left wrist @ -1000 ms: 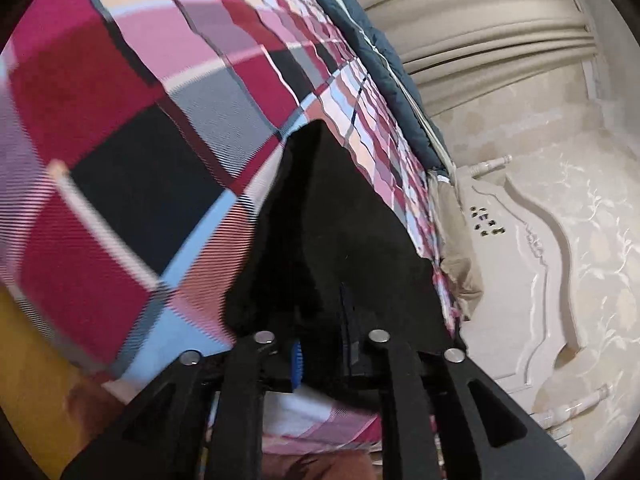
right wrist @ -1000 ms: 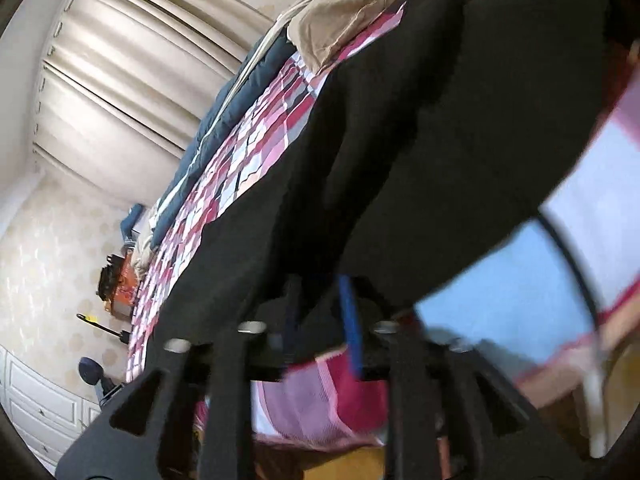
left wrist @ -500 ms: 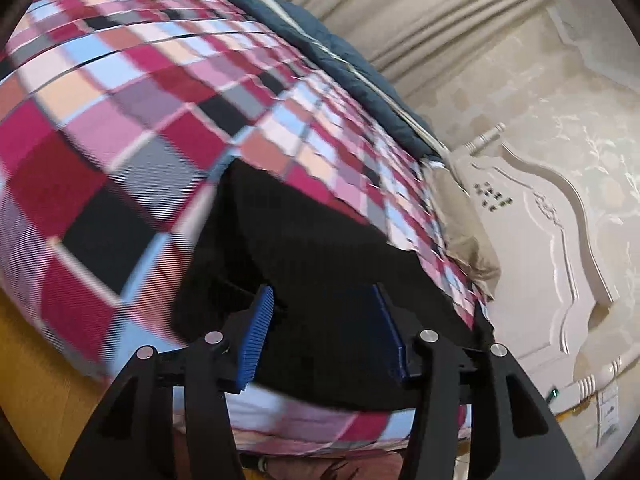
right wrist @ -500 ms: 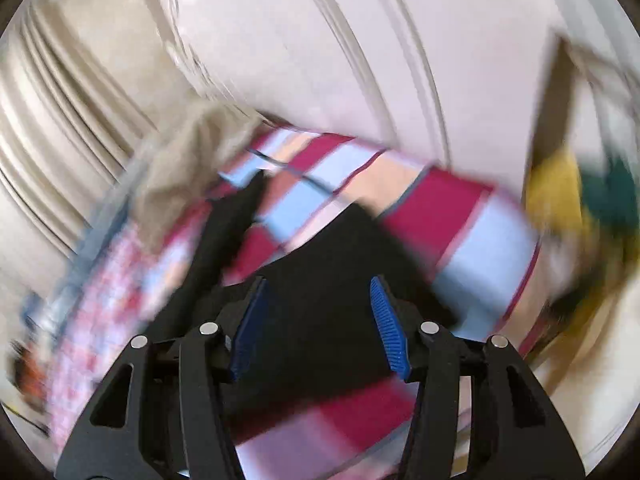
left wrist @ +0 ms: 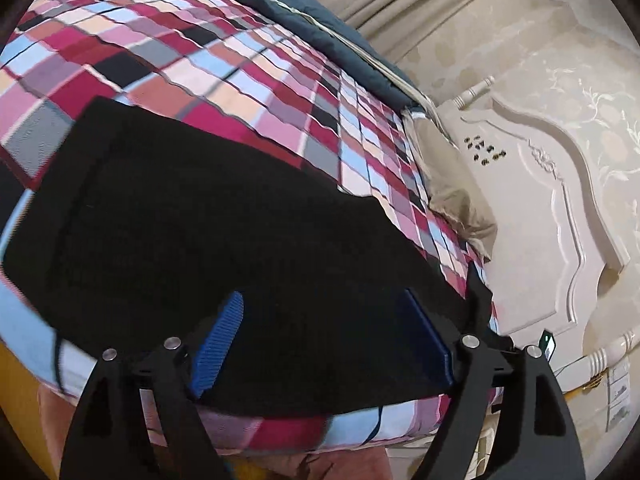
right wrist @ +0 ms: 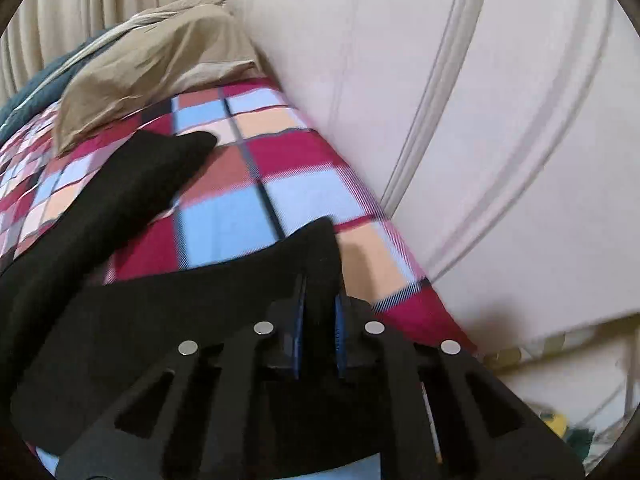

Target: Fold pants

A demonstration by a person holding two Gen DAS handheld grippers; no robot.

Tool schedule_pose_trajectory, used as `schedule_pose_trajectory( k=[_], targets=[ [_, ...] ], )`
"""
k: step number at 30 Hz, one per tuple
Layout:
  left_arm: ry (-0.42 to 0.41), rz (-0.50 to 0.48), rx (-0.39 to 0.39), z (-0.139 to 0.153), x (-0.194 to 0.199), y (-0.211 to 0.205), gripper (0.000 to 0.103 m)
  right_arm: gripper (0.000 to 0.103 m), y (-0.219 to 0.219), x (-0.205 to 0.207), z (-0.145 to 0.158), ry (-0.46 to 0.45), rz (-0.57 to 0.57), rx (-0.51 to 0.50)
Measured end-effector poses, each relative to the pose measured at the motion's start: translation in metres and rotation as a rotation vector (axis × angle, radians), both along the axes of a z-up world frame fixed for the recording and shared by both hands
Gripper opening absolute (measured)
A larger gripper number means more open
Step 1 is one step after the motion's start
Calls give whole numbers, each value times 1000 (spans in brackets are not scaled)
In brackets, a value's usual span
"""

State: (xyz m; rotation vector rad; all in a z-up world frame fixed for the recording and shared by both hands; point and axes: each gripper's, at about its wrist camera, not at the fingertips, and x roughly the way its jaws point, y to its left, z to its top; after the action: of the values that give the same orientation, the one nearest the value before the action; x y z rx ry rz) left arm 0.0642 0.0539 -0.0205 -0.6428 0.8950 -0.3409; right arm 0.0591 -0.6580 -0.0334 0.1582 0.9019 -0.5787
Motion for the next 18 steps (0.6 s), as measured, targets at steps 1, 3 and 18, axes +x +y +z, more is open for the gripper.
schedule_pose_trajectory(
  k=[1, 3, 18],
  targets=[
    [2, -5, 0, -1, 0, -4, 81, 16, -5, 8, -7, 33, -9, 15],
    [17, -25, -13, -5, 3, -13, 81, 29, -14, 14, -12, 78, -37, -14],
    [59, -127, -133, -6, 7, -76, 83, 70, 100, 197, 24, 0, 60, 149]
  ],
)
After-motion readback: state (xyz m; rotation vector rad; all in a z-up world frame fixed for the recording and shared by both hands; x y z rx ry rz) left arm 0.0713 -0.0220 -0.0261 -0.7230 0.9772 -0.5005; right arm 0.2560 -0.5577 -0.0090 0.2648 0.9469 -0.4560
